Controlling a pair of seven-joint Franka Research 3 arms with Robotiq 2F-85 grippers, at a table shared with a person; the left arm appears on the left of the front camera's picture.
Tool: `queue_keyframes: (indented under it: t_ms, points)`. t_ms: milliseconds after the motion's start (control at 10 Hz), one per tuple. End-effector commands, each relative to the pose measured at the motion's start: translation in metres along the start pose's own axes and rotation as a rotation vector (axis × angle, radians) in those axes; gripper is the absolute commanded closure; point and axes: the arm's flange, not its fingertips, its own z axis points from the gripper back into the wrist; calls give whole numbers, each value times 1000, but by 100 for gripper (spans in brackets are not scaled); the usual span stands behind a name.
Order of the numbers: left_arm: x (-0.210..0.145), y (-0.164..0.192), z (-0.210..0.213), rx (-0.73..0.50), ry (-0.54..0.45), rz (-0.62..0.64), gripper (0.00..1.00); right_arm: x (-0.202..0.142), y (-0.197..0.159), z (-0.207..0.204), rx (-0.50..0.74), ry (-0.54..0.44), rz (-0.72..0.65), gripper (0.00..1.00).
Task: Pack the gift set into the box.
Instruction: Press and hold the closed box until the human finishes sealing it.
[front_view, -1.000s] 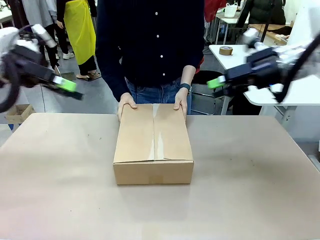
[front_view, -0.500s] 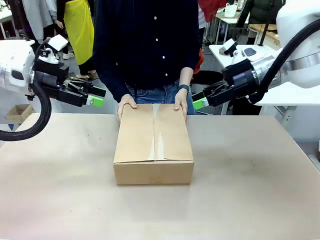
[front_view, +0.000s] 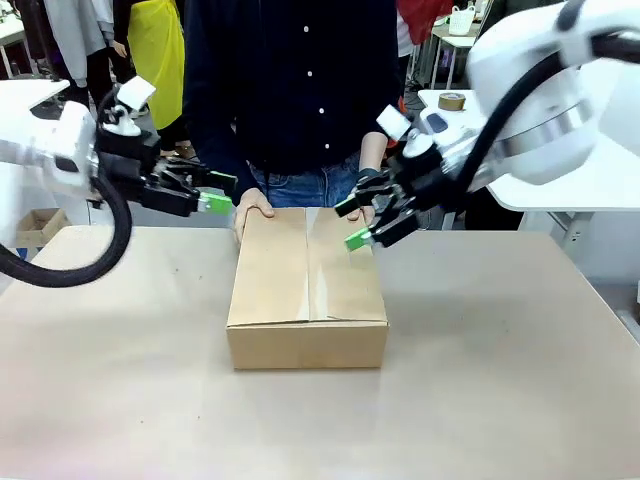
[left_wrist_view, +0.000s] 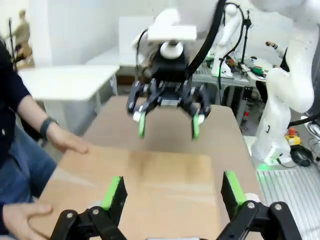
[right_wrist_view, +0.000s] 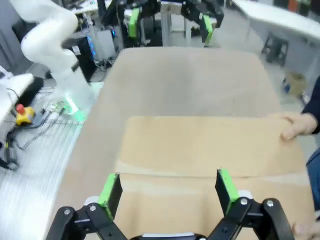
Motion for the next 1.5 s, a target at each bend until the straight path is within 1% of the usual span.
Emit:
queue_keyframes:
  t_ms: [0,100,200,300,400,600,700,800,900,1000,1400]
  points:
    - [-44,22,-30,-103,-91,-144,0,-38,-32,-19,-44,-131,36,0]
    - [-63,29,-38,-117,-40,-198,0,-49,-37,-28,-66,-153,23,0]
    - [-76,36,-47,-166,-10,-203,0,-61,-41,-38,-99,-128,-4,0]
    - [-87,42,-54,-165,12,-184,0,-71,-42,-46,-73,-127,-34,0]
    - [-97,52,-60,-99,82,-235,0,-82,-44,-48,-59,-137,-67,0]
    - [-108,64,-60,-50,109,-203,0,-97,-44,-44,-63,-69,-116,0]
    - [-111,67,-60,-34,119,-201,0,-102,-44,-43,-38,-58,-119,0]
    - [-114,71,-61,4,144,-218,0,-105,-44,-38,-32,-76,-123,0]
    - [-116,73,-62,-6,144,-199,0,-108,-46,-32,-60,-72,-122,0]
    - [-119,74,-62,-28,146,-172,0,-111,-47,-27,-93,-46,-124,0]
    - [-124,78,-65,-79,177,-108,0,-126,-49,-18,-105,-43,-101,0]
